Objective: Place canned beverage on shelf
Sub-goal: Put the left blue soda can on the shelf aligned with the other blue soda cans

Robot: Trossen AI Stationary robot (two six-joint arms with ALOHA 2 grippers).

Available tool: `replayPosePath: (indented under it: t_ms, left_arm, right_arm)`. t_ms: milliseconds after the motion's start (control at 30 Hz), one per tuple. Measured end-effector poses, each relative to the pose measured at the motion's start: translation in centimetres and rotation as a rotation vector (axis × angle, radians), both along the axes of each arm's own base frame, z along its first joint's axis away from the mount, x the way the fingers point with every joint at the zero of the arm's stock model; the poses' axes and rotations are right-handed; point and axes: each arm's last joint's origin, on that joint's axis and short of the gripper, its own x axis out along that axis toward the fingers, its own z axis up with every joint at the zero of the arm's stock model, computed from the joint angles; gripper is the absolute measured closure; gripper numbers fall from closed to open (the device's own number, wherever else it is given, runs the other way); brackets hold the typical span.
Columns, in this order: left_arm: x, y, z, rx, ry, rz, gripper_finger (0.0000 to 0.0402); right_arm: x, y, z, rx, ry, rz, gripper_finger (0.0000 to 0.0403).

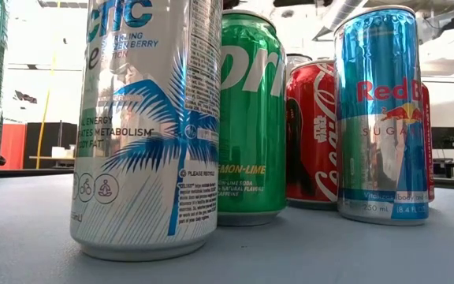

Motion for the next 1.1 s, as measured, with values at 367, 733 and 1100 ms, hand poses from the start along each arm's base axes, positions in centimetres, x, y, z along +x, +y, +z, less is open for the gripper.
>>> replayPosePath:
  t_ms: [367,733,1100]
  left_arm:
    - [0.9,-1.6,0.3,0.206,-0.043,0.204,0.0244]
    - [3.0,-2.9,0.2,-0.066,-0.375,0.27,0.0382]
    - [3.3,-2.8,-0.7,0.24,-0.291,0.356,0.0401]
  right_arm:
    - [-0.6,0.4,-0.2,0.034,0.026,0.008,0.0403]
    - [-0.5,1.3,-0.4,0.037,0.055,0.041,0.0403]
    - [-1.6,2.8,0.0,0.026,0.07,0.051,0.0403]
